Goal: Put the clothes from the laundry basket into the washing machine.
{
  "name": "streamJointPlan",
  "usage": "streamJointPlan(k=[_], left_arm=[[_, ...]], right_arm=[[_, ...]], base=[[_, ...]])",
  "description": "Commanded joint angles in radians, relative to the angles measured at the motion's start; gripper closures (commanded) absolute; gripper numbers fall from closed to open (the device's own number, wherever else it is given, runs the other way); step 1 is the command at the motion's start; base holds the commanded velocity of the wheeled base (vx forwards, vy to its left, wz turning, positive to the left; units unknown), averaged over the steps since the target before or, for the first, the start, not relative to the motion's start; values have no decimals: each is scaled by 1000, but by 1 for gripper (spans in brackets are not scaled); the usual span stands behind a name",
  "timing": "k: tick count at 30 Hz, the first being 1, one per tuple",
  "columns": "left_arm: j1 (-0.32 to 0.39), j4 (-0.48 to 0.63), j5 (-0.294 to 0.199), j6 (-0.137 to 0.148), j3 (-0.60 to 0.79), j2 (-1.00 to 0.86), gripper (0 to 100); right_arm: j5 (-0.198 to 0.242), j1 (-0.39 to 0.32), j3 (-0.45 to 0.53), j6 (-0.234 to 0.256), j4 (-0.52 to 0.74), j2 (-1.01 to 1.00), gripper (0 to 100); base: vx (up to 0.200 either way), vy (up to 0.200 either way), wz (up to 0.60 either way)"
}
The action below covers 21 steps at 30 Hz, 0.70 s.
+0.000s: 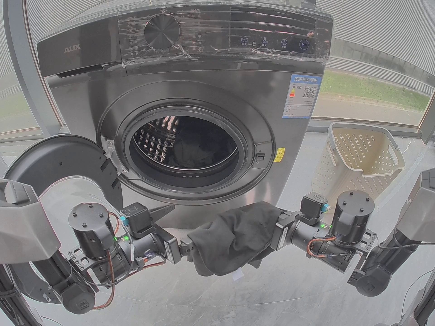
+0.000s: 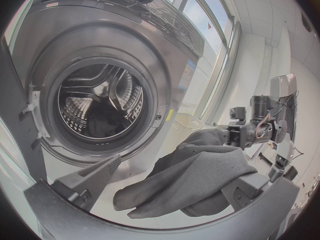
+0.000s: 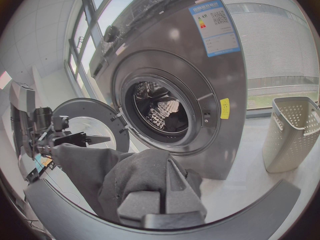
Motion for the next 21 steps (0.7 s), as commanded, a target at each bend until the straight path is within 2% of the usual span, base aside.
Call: streamJointPlan(k=[1,5,7,9,13,15,19,21], left_arm=[[-34,-5,6,-30,-23,2,0],[-8,9,45,-125,-106,28,0],[23,7,80,-134,-125,56,0],[49,0,117,-131,-134,96,0],[53,1,135,-129,-132,120,0],[53,7,164,-122,-137,133,0],[49,-2,183,-63,-118,163,0],[40,-2,181,-45,-105,165,0]], right_arm=[[-21,-14,-12,1,29,-2,100],[-22,-27,20,-1,32,-5,100],[-22,-28,35,-2,30,-8,100],[-22,-31,51,-7,32,-25,100],[-13,-20,55,-8,33,-59,100],[-8,-14,51,-10,33,-86,100],[7,-11,20,-10,32,-122,100],[7,-7,-6,-8,32,-125,100]], base=[[0,0,0],[0,0,0],[0,0,0],[0,0,0],[0,0,0],[0,0,0],[0,0,0],[0,0,0]])
